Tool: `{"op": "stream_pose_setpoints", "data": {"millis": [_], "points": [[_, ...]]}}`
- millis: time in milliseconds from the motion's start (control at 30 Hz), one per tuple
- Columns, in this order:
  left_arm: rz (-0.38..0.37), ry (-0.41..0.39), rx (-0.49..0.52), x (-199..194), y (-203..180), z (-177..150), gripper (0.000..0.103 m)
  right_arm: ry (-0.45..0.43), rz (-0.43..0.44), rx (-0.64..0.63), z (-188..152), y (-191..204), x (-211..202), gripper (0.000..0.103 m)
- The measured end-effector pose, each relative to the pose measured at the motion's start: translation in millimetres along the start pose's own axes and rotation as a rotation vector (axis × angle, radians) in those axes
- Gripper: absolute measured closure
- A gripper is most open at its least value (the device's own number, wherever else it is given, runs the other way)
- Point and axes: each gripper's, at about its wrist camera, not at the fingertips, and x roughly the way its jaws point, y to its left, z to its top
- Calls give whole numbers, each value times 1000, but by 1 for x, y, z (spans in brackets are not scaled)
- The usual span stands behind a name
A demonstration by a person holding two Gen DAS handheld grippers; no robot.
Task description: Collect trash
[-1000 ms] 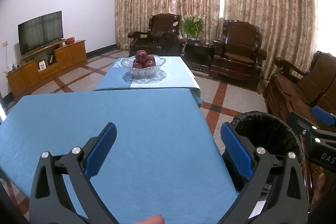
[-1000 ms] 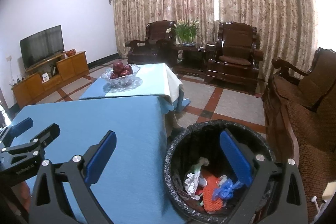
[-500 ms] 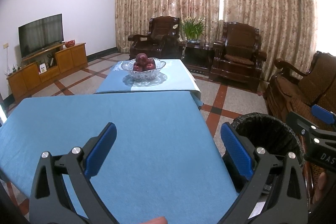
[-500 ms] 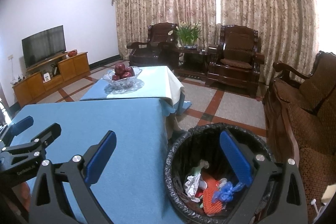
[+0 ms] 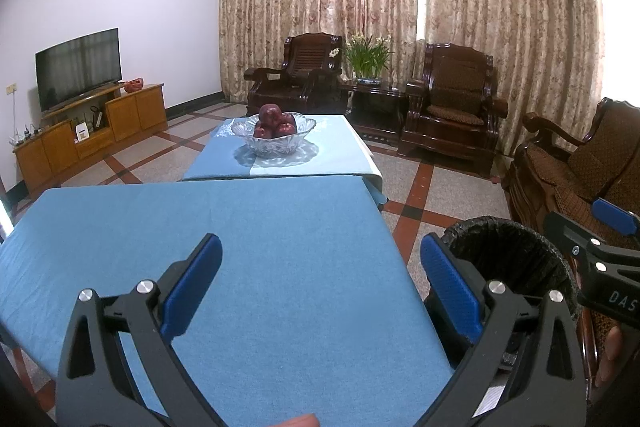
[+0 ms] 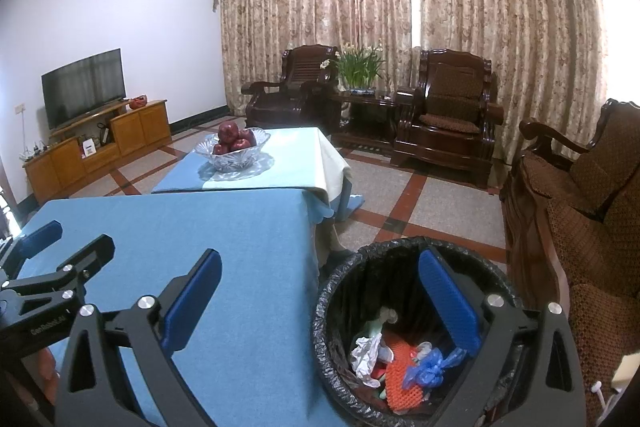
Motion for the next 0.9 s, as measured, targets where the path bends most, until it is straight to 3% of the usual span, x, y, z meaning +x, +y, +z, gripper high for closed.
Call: {"op": "stream_pose_setpoints", "data": {"millis": [900], "points": [[0, 0, -1, 1, 0, -3, 7, 3, 3, -1, 3, 1, 0, 6]]}}
